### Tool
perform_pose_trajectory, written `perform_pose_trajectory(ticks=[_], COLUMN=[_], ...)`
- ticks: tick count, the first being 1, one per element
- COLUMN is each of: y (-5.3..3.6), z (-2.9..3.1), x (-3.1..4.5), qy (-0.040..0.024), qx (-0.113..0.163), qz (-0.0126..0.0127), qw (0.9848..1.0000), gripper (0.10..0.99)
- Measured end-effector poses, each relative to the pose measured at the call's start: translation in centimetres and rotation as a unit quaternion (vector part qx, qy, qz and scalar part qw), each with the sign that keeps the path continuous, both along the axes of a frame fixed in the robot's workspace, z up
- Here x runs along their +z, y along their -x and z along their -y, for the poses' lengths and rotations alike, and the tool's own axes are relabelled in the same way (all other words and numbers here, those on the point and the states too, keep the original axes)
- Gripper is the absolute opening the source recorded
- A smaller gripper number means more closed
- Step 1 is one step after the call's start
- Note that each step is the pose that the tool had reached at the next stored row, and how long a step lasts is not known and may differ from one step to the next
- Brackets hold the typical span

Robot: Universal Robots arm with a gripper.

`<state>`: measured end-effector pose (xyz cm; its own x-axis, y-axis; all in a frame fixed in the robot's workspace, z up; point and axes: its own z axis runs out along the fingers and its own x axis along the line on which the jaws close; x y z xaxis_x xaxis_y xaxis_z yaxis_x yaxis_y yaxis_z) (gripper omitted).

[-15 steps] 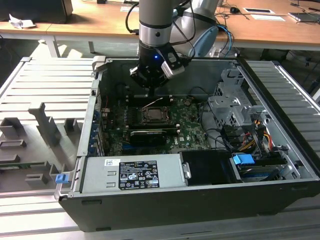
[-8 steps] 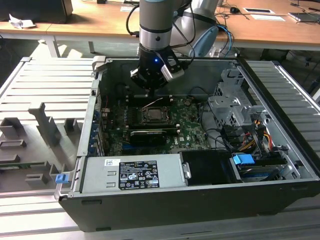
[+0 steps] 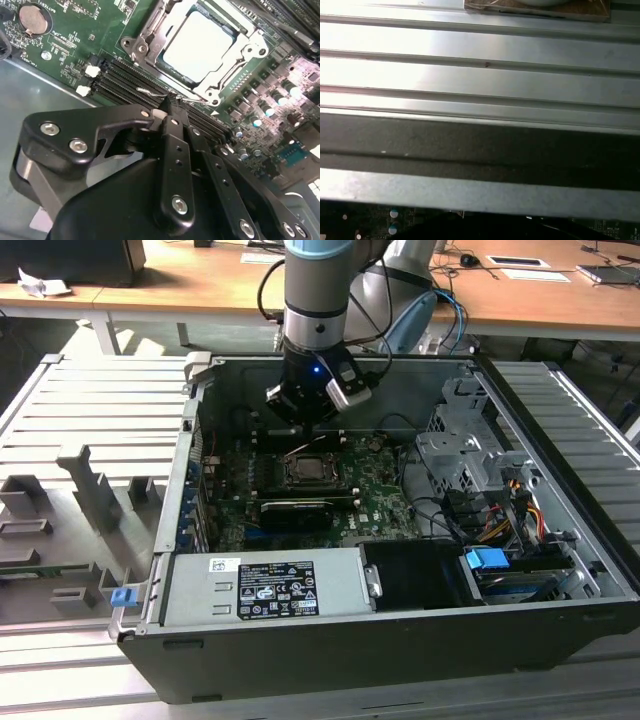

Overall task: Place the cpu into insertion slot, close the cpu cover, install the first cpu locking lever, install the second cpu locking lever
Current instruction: 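Install the first cpu locking lever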

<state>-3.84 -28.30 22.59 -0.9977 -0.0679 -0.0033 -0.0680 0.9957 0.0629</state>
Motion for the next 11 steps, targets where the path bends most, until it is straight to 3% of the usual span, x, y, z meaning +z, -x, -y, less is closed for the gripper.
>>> perform_pose_trajectory(ticks=[11], y=[-1.21], z=[-0.44], x=[-1.1], qy=[-0.0003], qx=[0.0], qz=[0.0], qw=[1.0], gripper=[0.106])
